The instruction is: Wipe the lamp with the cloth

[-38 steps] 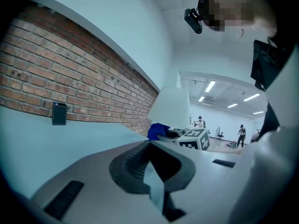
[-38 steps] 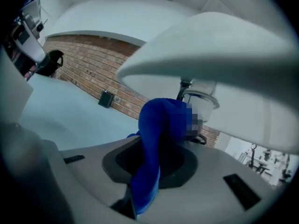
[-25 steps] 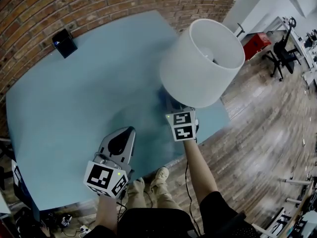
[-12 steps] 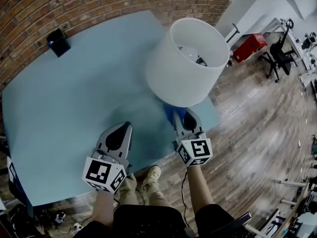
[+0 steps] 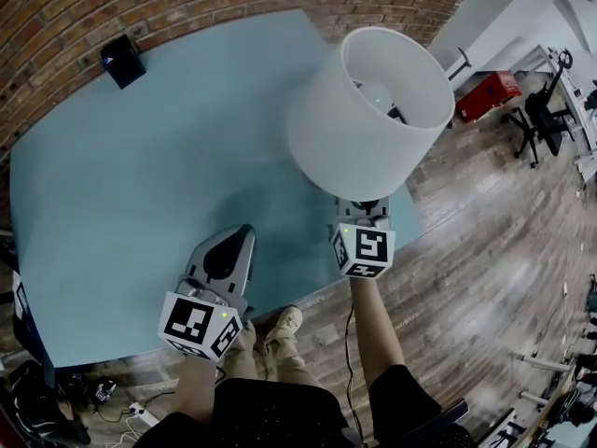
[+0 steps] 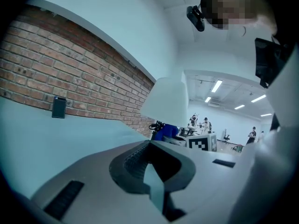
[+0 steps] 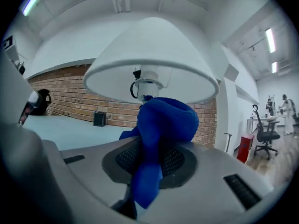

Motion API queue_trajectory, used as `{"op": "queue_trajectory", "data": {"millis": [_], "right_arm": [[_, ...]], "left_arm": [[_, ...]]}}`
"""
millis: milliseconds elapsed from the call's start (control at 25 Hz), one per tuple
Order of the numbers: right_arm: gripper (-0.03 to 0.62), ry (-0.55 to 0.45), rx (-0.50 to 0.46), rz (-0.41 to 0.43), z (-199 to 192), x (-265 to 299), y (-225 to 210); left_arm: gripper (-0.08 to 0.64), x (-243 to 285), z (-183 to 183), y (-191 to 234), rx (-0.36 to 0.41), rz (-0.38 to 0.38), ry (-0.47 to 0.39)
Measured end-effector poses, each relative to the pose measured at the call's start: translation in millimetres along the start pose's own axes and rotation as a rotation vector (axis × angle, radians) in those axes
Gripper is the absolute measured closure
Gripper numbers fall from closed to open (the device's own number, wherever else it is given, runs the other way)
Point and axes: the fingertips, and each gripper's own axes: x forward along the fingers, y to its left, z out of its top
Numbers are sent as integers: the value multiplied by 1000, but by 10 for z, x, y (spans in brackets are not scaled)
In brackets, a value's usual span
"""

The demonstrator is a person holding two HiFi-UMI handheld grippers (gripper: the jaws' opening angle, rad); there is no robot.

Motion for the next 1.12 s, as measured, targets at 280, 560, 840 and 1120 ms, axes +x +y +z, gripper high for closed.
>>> {"op": "queue_trajectory", "data": {"millis": [280,560,840,1120], "right_arm": [[518,142,-9,24,-390,91,55],[518,461,-95,153,-879,117,184],[517,359,-21,228,-690,-117,64],[518,64,240,240,-80,-468,-447]], "left_arm": [[551,14,50,68,-6,20,-6],[552,46,24,25,4,18,7],[551,158,97,-179,43,4,11],[551,184,187,-458,99,18,-20]]}}
